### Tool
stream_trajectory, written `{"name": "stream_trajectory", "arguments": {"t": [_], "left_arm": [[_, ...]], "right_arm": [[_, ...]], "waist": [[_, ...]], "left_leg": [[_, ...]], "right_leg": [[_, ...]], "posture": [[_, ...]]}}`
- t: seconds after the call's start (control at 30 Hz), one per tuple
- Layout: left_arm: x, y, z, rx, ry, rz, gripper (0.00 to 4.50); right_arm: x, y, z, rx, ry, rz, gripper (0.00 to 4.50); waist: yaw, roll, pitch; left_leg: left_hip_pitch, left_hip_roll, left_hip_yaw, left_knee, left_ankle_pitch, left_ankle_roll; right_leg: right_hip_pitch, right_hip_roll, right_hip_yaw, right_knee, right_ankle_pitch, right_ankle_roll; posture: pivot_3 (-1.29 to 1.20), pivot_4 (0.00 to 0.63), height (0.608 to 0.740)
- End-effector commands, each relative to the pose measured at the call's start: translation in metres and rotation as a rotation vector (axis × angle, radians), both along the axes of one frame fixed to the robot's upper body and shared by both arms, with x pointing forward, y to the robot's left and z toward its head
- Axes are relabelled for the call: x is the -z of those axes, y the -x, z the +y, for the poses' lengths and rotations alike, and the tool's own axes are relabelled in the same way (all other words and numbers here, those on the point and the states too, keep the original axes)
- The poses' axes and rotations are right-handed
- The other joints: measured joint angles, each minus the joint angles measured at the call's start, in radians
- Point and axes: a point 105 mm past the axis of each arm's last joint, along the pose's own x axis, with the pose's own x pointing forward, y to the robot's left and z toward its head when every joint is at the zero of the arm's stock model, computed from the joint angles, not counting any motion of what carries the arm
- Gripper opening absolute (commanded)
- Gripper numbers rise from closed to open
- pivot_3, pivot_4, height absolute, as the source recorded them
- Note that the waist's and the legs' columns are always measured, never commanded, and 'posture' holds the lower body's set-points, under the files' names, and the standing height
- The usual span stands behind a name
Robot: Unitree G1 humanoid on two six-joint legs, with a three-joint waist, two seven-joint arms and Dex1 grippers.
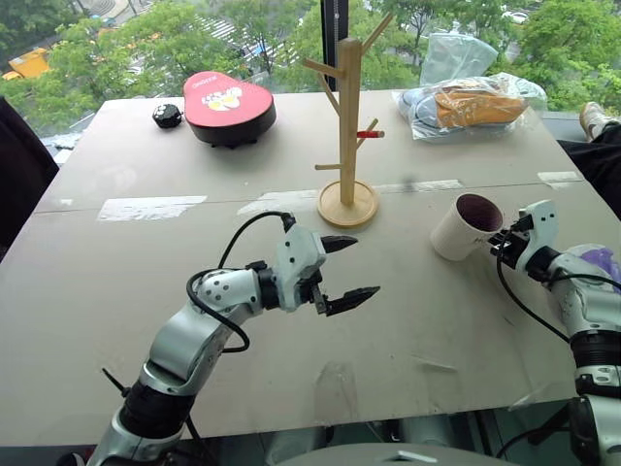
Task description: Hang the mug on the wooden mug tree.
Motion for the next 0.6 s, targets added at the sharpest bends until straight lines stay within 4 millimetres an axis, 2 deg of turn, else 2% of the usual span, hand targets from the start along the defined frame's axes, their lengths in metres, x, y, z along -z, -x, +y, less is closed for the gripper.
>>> {"name": "stream_trajectory", "arguments": {"t": [0.03,0.13,0.23,0.4,0.47,0.6], "left_arm": [[-0.023,-0.008,0.015,-0.147,0.184,-0.091,4.5],[-0.025,-0.001,0.019,-0.18,0.265,-0.095,4.5],[-0.024,0.002,0.025,-0.221,0.312,-0.114,4.5],[-0.031,0.004,0.034,-0.259,0.429,-0.139,4.5],[-0.03,0.005,0.039,-0.272,0.444,-0.143,4.5],[-0.03,0.006,0.043,-0.286,0.462,-0.151,4.5]], "right_arm": [[-0.082,-0.008,0.037,-0.221,0.149,-0.261,0.13],[-0.113,-0.011,0.055,-0.325,0.255,-0.342,0.13],[-0.135,-0.016,0.073,-0.438,0.416,-0.386,0.13],[-0.159,-0.025,0.099,-0.544,0.561,-0.419,0.13],[-0.168,-0.03,0.117,-0.591,0.646,-0.435,0.13],[-0.188,-0.035,0.147,-0.644,0.695,-0.467,0.13]], "waist": [[-0.009,0.001,0.001],[-0.024,0.001,0.001],[-0.021,0.0,0.001],[-0.018,-0.001,0.001],[-0.021,-0.001,0.001],[-0.024,0.0,0.001]], "left_leg": [[0.0,0.0,0.0,0.0,0.0,0.0],[0.0,0.0,0.0,0.0,0.0,0.0],[0.0,0.0,-0.001,-0.001,0.0,0.0],[-0.001,0.0,-0.002,0.0,0.0,0.0],[-0.002,-0.001,-0.001,0.0,0.0,0.0],[-0.002,0.0,-0.002,-0.001,0.0,0.0]], "right_leg": [[0.0,0.0,0.0,0.0,0.0,0.0],[0.0,0.0,0.001,0.0,0.001,0.001],[-0.001,0.0,0.0,-0.001,0.0,0.0],[-0.001,-0.001,-0.001,-0.001,0.0,0.0],[-0.002,-0.002,-0.001,-0.001,0.001,0.0],[-0.003,-0.001,-0.001,-0.001,0.0,0.0]], "posture": [[0.0,0.15,0.74],[0.0,0.15,0.74],[0.0,0.15,0.74],[0.0,0.15,0.74],[0.0,0.15,0.74],[0.0,0.15,0.74]]}}
